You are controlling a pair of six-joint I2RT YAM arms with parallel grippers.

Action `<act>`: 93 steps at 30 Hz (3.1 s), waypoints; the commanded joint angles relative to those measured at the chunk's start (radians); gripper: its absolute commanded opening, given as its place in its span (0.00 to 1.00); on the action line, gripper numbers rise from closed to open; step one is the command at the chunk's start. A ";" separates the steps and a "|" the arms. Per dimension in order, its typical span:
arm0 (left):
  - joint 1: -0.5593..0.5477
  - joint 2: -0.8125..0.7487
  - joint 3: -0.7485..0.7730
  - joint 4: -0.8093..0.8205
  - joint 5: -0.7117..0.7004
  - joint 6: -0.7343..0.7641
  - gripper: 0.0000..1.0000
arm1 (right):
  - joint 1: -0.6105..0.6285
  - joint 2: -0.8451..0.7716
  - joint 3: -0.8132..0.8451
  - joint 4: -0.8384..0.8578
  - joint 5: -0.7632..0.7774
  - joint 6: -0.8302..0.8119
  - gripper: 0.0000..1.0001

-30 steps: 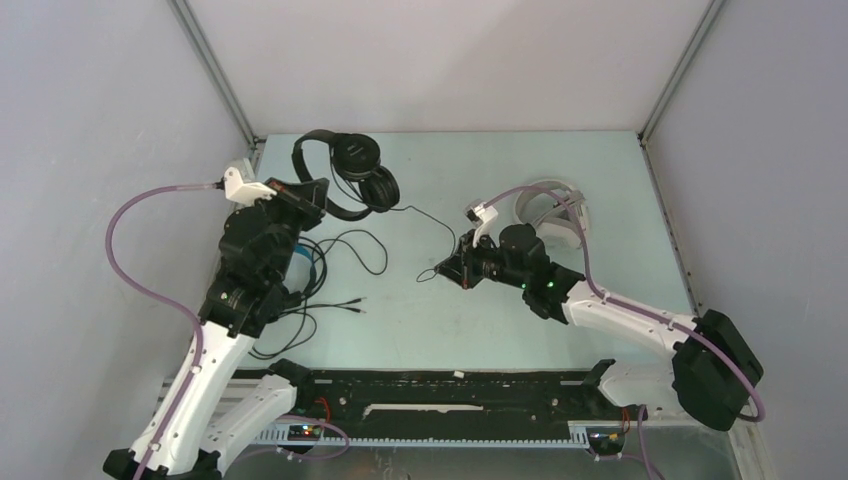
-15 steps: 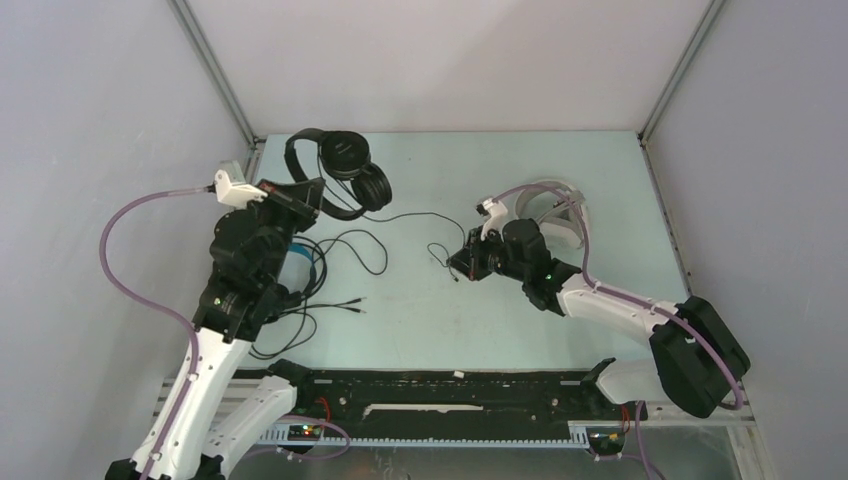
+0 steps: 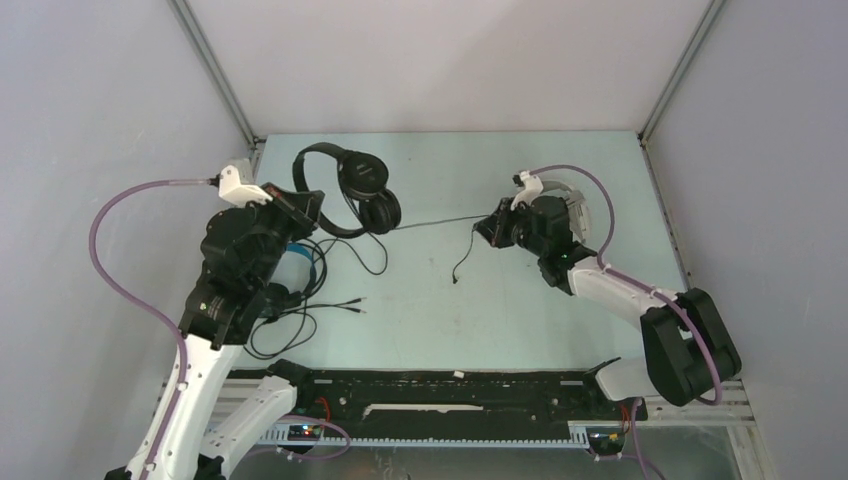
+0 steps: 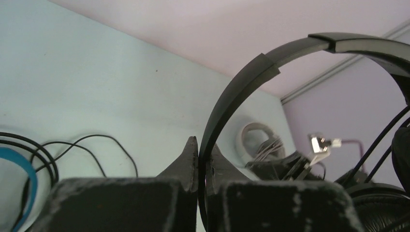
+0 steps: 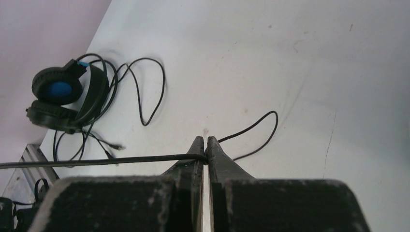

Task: Wrap the headphones
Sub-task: Wrap the headphones cable around the headphones.

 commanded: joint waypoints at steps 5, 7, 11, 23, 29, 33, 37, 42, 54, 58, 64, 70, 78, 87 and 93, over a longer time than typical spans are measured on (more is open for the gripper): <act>0.009 -0.020 0.070 0.013 0.260 0.224 0.00 | -0.050 0.053 0.120 0.046 -0.035 0.000 0.00; 0.008 -0.002 0.068 -0.014 0.316 0.292 0.00 | -0.059 0.050 0.154 0.017 -0.047 -0.015 0.00; 0.009 0.033 0.047 -0.065 0.375 0.437 0.00 | -0.080 0.043 0.254 -0.094 -0.105 -0.053 0.00; -0.138 0.130 -0.037 -0.189 0.180 0.657 0.00 | -0.117 0.004 0.521 -0.399 -0.162 -0.071 0.00; -0.246 0.206 -0.030 -0.233 0.002 0.747 0.00 | -0.100 -0.015 0.635 -0.525 -0.227 -0.093 0.00; -0.286 0.249 -0.040 -0.227 -0.091 0.779 0.00 | -0.071 -0.027 0.689 -0.585 -0.265 -0.114 0.00; -0.305 0.298 -0.030 -0.233 -0.195 0.795 0.00 | -0.023 -0.041 0.724 -0.640 -0.295 -0.132 0.00; -0.315 0.341 -0.018 -0.243 -0.271 0.807 0.00 | 0.047 -0.054 0.751 -0.676 -0.338 -0.136 0.00; -0.320 0.481 0.075 -0.326 -0.456 0.674 0.00 | 0.266 -0.017 0.709 -0.545 -0.495 0.041 0.00; -0.296 0.544 0.143 -0.373 -0.475 0.539 0.00 | 0.356 -0.001 0.654 -0.427 -0.505 0.141 0.00; -0.262 0.619 0.211 -0.396 -0.442 0.420 0.00 | 0.470 0.082 0.628 -0.391 -0.471 0.162 0.00; -0.216 0.589 0.204 -0.343 -0.343 0.308 0.00 | 0.483 0.098 0.613 -0.469 -0.291 0.066 0.03; -0.158 0.459 0.124 -0.190 -0.199 0.142 0.00 | 0.513 0.087 0.566 -0.463 0.063 -0.112 0.02; -0.112 0.345 0.073 -0.116 -0.096 0.014 0.00 | 0.555 0.041 0.444 -0.327 0.262 -0.182 0.05; -0.112 0.304 0.055 -0.090 -0.029 -0.022 0.00 | 0.562 -0.005 0.358 -0.198 0.345 -0.223 0.07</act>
